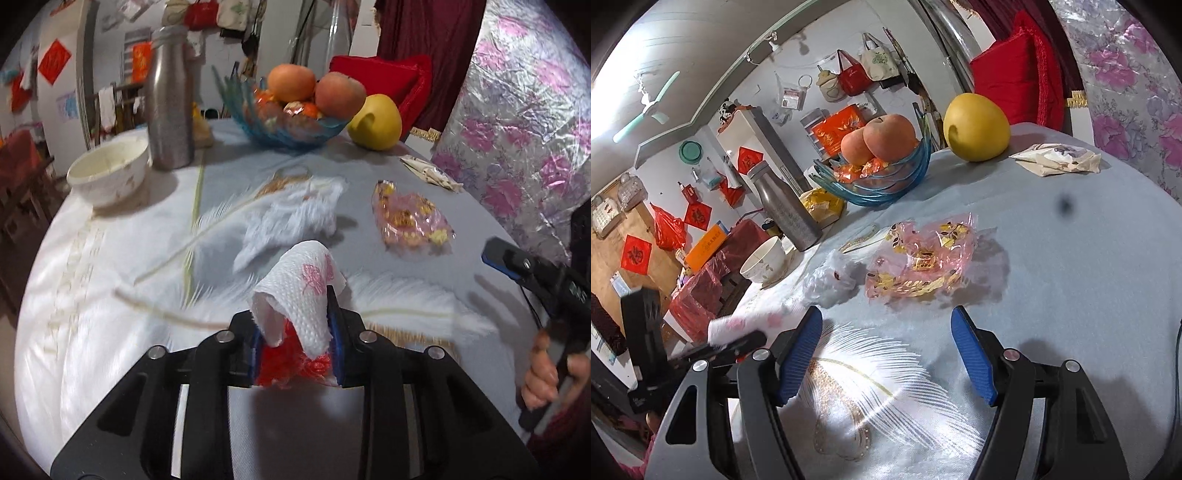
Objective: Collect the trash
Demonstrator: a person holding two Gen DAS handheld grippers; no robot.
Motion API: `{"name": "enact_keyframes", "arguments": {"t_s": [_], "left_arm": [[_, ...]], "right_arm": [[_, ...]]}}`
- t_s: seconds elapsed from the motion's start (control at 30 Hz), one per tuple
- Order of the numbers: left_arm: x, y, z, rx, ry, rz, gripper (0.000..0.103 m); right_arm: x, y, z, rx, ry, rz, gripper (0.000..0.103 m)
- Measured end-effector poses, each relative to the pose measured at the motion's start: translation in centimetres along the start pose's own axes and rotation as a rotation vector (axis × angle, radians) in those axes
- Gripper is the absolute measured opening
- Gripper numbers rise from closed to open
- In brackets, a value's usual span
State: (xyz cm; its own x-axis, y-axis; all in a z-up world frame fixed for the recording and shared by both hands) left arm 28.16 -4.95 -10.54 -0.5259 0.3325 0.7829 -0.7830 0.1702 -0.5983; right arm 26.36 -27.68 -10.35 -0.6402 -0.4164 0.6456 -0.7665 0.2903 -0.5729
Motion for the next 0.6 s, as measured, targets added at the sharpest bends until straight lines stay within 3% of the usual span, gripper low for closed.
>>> {"name": "enact_keyframes", "arguments": {"t_s": [0.07, 0.17, 0.33, 0.4, 0.6], "left_arm": [[0.4, 0.4, -0.6, 0.015, -0.014, 0.012, 0.053], [0.5, 0.4, -1.1, 0.025, -0.018, 0.005, 0.059], [-0.6, -0.3, -1.0, 0.015, -0.001, -0.026, 0.056], [-0.1, -0.6, -0.9, 0.011, 0.004, -0.004, 0.046], [2.9, -2.1, -2.0, 0.044, 0.031, 0.107, 0.046]], "right_arm": [[-0.2, 0.0, -0.1, 0.005, -0.002, -0.007, 0.071], [-0.3, 0.1, -0.4, 0.017, 0.002, -0.013, 0.071], [-0.4, 0.1, -0.4, 0.019, 0.012, -0.012, 0.071], [-0.5, 0.1, -0.4, 0.015, 0.009, -0.017, 0.071], [-0.8, 0.3, -0.8, 0.034, 0.003, -0.029, 0.071]]}}
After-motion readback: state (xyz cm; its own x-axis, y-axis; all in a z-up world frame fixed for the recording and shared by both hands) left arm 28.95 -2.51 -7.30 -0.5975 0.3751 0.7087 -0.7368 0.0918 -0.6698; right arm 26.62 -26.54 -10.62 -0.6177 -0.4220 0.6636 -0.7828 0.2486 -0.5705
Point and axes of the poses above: each gripper's, at about its wrist camera, not at the fingertips, and x roughly against the way its jaws point, z to its right, y to its underside, the point moved 6 cm from there along -x, roughly the way its jaws point, and after that the axes turned 8 degrees about -z, right-handed, at the moved point
